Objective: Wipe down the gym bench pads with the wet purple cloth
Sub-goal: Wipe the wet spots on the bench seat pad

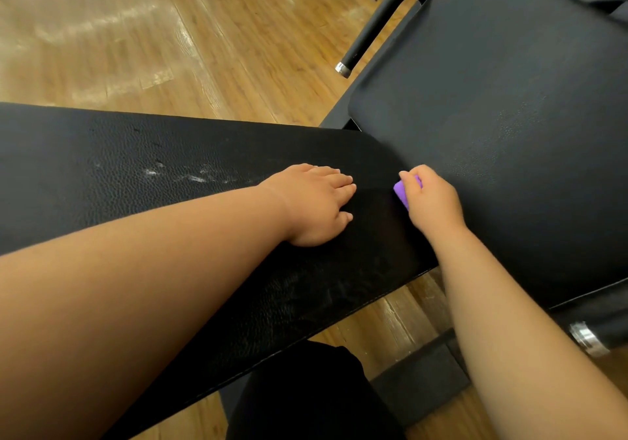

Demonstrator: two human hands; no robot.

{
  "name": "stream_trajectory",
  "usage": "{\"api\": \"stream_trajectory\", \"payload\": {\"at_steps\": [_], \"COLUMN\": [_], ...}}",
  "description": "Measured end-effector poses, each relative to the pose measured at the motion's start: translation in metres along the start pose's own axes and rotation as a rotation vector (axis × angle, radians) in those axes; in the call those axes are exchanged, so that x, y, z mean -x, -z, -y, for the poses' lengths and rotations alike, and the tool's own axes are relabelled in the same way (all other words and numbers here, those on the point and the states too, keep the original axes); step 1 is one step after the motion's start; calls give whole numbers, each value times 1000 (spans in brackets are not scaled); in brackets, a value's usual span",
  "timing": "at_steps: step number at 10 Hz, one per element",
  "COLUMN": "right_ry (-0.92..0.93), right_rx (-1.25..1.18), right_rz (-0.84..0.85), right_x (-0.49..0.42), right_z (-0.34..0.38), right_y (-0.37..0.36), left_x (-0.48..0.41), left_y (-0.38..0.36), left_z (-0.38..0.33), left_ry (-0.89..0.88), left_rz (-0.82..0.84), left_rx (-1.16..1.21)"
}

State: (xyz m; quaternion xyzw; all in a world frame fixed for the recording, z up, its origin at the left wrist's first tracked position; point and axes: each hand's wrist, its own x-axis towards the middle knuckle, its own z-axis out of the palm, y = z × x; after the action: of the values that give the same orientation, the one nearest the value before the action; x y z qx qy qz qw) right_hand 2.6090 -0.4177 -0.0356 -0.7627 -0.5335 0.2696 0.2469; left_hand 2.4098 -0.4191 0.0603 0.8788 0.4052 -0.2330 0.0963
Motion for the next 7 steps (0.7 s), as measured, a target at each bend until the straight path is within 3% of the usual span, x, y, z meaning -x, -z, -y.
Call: {"api": "stream_trajectory", "payload": {"at_steps": [2, 4, 6, 7], "right_ry": [259, 6, 342, 249], "right_rx": [6, -6, 59, 37], "right_rz": [103, -27, 166, 118], "right_x": [26, -7, 26, 5], "right_z": [7, -8, 4, -12], "right_y": [0, 0, 6, 8], "left_x": [-1, -2, -4, -4], "left_y": [1, 0, -2, -1], "left_z": [-1, 1, 0, 0], "left_ry": [4, 2, 10, 11], "left_rz": [-2, -7, -7, -8], "left_rx": [4, -4, -6, -2]}}
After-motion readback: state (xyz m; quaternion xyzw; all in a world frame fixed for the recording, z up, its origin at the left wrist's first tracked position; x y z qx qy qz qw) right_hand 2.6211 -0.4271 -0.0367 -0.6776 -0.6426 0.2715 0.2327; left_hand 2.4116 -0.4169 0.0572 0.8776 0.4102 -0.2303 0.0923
